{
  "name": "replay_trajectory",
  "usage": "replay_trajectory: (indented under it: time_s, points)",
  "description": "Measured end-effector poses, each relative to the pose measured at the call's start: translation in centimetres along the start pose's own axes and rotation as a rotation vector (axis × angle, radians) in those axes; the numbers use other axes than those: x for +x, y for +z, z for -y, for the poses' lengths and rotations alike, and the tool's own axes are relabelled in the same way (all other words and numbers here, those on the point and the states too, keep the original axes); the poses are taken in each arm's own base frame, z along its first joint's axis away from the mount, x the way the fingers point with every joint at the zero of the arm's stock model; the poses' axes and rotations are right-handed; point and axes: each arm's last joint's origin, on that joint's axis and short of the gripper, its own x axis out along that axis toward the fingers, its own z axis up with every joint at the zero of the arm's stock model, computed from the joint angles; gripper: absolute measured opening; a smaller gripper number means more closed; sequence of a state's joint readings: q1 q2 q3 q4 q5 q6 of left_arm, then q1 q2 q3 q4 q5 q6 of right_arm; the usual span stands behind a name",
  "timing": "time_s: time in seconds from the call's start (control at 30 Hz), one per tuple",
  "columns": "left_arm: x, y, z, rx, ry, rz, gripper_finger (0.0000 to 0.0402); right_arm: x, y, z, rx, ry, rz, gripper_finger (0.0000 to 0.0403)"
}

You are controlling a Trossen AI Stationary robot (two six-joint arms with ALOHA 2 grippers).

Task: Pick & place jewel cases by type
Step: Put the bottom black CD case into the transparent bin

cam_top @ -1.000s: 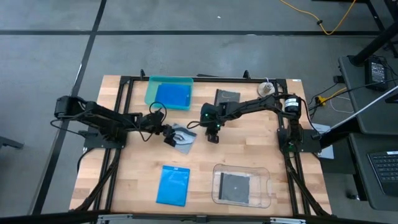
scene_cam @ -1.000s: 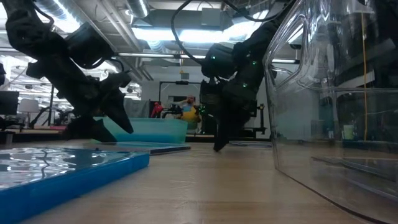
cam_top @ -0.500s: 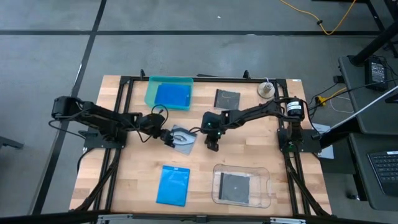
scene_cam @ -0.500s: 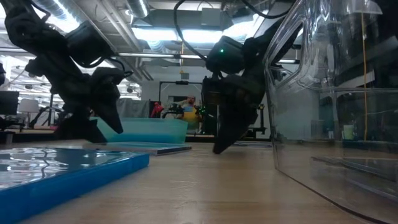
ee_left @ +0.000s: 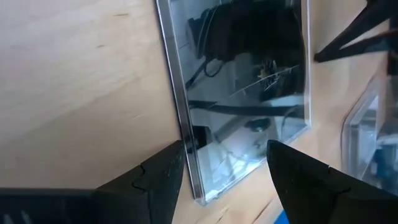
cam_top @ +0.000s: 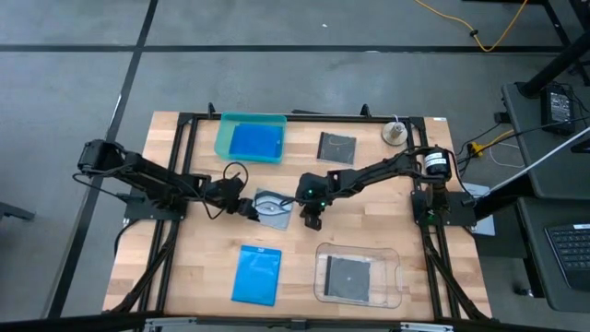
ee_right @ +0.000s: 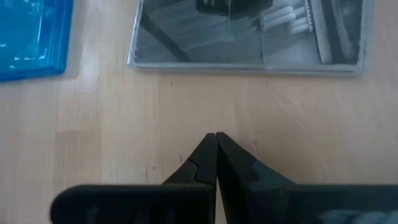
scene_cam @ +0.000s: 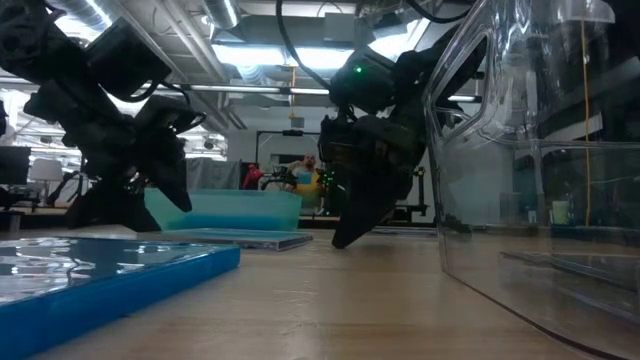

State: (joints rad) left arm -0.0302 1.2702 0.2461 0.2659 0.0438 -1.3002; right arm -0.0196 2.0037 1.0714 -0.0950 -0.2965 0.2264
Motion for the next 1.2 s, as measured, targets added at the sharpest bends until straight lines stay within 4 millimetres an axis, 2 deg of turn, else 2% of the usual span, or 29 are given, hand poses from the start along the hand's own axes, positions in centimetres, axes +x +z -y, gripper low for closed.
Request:
replay_trajectory:
  time_s: [0.33,0.5,0.83,1.2]
  points:
    - [0.0,0.3,0.2,-0.051,-0.009,0.098,0.0221,-0.1,0.3,0.4,-0.059,-0.005,0.022,0.0009]
    - [1.0,0.3,0.2,-0.105,-0.007,0.093,0.0221,-0.2,0.4,0.7,-0.067,-0.008,0.027,0.0009]
    - [4.0,0.7,2.4,-0.021,-0.015,0.067,0.0221,-0.4,0.2,0.8,-0.061,-0.006,0.006,0.0009]
    - [4.2,0.9,3.0,0.017,0.027,0.051,0.0221,-0.4,0.1,0.9,-0.056,-0.009,-0.002,0.0009]
